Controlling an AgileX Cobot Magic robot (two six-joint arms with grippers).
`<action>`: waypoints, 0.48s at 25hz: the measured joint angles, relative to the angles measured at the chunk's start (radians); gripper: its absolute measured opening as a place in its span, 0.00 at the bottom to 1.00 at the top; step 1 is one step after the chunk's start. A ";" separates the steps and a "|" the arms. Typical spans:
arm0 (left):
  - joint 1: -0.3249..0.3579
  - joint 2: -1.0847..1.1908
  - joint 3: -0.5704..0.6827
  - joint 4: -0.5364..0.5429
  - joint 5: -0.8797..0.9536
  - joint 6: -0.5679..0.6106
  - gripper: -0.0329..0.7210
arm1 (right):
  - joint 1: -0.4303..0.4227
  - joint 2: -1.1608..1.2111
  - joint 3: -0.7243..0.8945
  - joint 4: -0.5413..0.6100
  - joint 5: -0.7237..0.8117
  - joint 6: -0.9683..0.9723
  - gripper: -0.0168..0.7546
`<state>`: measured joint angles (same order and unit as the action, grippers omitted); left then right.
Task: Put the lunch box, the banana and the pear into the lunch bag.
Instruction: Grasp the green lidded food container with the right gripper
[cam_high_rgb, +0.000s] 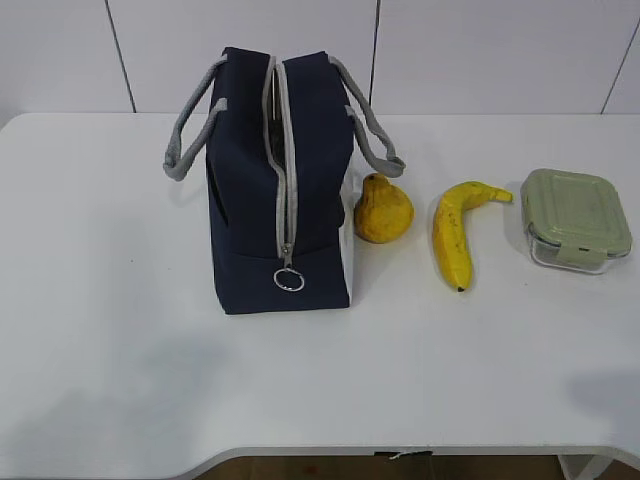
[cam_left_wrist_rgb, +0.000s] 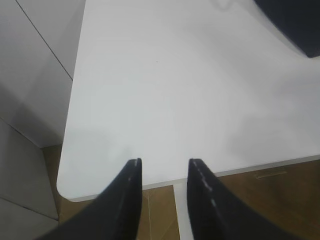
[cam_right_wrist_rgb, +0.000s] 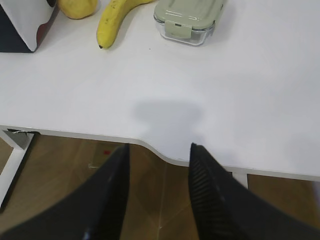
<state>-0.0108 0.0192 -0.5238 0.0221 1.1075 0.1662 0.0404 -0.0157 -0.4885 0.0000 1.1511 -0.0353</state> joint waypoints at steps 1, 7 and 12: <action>0.000 0.000 0.000 0.000 0.000 0.000 0.36 | 0.000 0.000 0.000 0.000 0.000 0.000 0.44; 0.000 0.000 0.000 0.000 0.000 0.000 0.36 | 0.000 0.000 0.000 0.000 0.000 0.000 0.44; 0.000 0.000 0.000 0.000 0.000 0.000 0.36 | 0.000 0.000 0.000 0.000 0.000 0.000 0.44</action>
<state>-0.0108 0.0192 -0.5238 0.0221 1.1075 0.1662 0.0404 -0.0157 -0.4885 0.0000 1.1511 -0.0353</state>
